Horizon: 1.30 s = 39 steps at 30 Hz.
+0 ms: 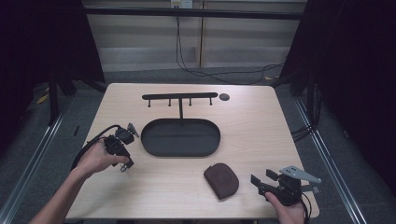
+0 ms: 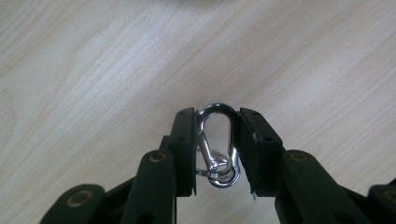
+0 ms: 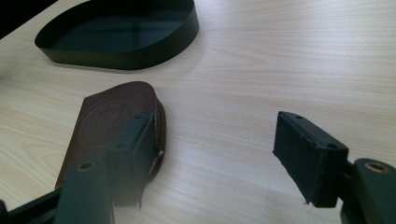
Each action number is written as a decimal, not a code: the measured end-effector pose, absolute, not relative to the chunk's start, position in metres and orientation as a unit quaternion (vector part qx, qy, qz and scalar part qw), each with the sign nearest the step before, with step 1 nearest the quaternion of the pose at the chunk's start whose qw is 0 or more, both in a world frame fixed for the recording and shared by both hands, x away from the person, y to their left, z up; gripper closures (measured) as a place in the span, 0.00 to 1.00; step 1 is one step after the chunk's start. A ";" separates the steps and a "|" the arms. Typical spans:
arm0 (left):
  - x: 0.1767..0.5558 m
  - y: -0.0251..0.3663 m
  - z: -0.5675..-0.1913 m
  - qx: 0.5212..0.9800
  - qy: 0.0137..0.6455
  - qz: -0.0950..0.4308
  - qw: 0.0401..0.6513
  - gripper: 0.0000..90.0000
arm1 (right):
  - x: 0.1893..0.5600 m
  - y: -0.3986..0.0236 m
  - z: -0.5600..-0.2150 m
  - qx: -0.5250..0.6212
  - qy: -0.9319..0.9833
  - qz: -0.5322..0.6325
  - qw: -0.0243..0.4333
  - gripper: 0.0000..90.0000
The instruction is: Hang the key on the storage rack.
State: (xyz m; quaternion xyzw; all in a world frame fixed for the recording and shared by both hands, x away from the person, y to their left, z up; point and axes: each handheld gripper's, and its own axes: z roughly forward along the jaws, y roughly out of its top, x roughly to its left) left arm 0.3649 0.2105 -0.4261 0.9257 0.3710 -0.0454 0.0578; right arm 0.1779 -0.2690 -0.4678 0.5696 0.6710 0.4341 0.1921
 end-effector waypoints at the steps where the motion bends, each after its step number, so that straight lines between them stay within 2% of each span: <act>1: 0.365 0.211 -0.424 0.926 0.372 -0.043 0.056 0.76 | 0.178 -0.269 -0.468 0.569 0.671 0.434 0.192 0.33; 13: 0.366 0.213 -0.400 0.924 0.375 -0.018 0.068 0.76 | 0.178 -0.269 -0.468 0.571 0.670 0.434 0.192 0.33; 39: 0.372 0.198 -0.350 0.925 0.371 -0.015 0.082 0.76 | 0.178 -0.269 -0.468 0.570 0.672 0.434 0.188 0.32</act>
